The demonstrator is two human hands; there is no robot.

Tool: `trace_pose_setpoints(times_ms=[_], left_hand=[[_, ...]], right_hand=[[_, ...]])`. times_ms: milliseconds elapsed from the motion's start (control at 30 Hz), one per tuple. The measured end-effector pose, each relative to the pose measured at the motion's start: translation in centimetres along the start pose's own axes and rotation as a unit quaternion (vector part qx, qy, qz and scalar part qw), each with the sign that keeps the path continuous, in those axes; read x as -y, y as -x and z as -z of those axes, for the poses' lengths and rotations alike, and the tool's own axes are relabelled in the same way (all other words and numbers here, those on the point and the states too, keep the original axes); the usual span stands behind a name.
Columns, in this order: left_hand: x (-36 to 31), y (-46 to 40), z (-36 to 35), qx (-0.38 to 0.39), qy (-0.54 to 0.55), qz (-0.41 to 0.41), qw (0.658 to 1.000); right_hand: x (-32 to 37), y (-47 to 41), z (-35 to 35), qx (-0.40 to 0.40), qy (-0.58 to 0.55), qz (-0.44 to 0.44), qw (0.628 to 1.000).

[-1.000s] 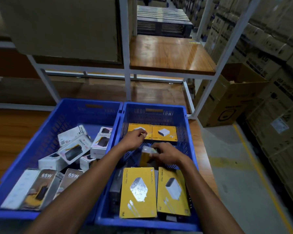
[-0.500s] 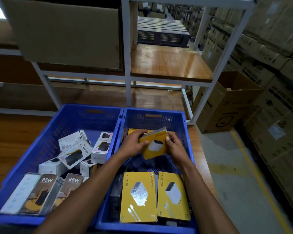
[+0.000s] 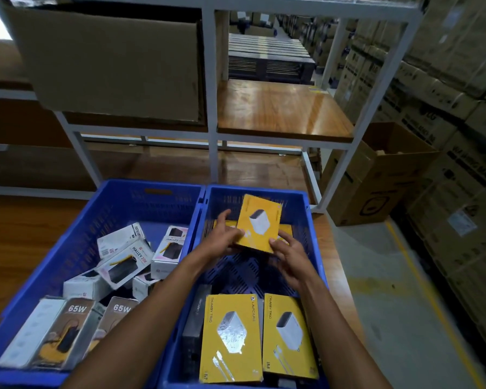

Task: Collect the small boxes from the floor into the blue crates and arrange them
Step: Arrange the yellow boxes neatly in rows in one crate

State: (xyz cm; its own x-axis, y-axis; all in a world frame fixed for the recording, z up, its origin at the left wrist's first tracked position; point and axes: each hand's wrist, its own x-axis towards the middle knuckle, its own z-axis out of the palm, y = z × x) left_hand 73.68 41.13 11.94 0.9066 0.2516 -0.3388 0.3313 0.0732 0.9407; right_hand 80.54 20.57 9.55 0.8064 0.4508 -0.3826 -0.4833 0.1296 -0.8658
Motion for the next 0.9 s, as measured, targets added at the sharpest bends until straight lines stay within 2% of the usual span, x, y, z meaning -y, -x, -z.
trace_pose_setpoints(times_ms=[100,200,300,400,500,733,800,900], left_hand=[[1.3,0.0,-0.3,0.048,-0.115,0.010,0.992],[2.0,-0.1,-0.3,0.058,-0.219,-0.030,0.973],[2.6,-0.1,-0.2,0.040,-0.356,-0.091,0.929],[3.2,-0.1,-0.4,0.082,-0.439,-0.055,0.893],[3.3,-0.1,-0.2,0.104,-0.478,0.001,0.872],[3.7,-0.6,0.1,0.073,-0.499,0.053,0.862],[4.0,-0.8,0.1,0.073,-0.499,0.057,0.862],[4.4,-1.0,0.1,0.098,-0.513,0.050,0.852]], right_hand=[[0.2,-1.1,0.6,-0.060,0.063,0.047,0.995],[-0.5,-2.5,1.8,-0.087,0.138,0.059,0.985],[-0.8,-2.7,1.9,-0.091,0.173,0.044,0.980],[-1.2,-3.0,1.3,-0.104,0.206,0.023,0.973],[-2.3,-4.3,1.2,-0.116,0.251,-0.016,0.961],[-3.1,-5.3,-0.2,-0.085,0.249,-0.108,0.959],[-3.3,-5.6,-0.1,-0.073,0.322,-0.108,0.938],[-3.4,-5.4,0.0,-0.073,0.438,-0.128,0.887]])
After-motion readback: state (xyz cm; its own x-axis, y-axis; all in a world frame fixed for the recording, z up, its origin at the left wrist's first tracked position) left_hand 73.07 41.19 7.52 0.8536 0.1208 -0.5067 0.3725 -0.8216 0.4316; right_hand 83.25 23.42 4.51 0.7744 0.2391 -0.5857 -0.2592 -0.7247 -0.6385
